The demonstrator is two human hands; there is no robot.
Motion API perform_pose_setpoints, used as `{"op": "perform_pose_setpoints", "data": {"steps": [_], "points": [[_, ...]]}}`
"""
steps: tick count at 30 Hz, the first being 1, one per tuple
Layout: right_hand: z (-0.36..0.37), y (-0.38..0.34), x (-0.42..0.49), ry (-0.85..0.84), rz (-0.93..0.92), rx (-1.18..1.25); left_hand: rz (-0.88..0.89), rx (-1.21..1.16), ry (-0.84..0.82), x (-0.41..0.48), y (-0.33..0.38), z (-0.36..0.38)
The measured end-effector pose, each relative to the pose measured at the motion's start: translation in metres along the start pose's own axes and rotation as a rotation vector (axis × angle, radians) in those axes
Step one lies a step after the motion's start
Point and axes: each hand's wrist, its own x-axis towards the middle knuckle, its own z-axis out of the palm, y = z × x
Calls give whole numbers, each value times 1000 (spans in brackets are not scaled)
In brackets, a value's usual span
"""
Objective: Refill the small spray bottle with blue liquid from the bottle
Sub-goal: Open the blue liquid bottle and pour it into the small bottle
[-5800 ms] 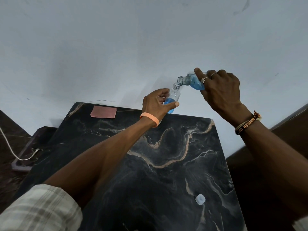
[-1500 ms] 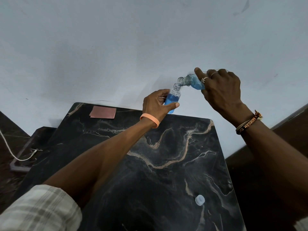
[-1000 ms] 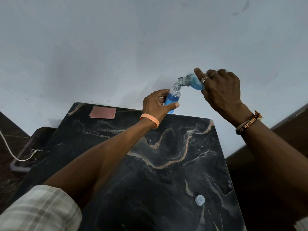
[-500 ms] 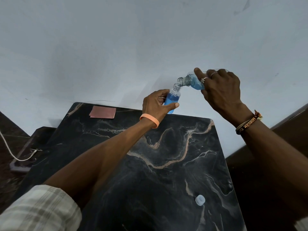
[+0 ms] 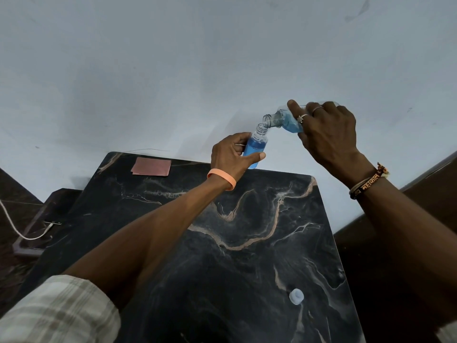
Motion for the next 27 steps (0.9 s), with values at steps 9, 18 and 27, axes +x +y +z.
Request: {"op": "perform_pose_setpoints", "data": {"steps": [9, 18, 27], "points": [[0, -1, -1, 6, -4, -2, -2, 10, 2, -1, -2, 0], [-4, -2, -1, 10, 3, -5, 2, 6, 6, -1, 0, -3], [-5, -2, -2, -1, 6, -12, -2, -4, 7, -3, 1, -4]]}}
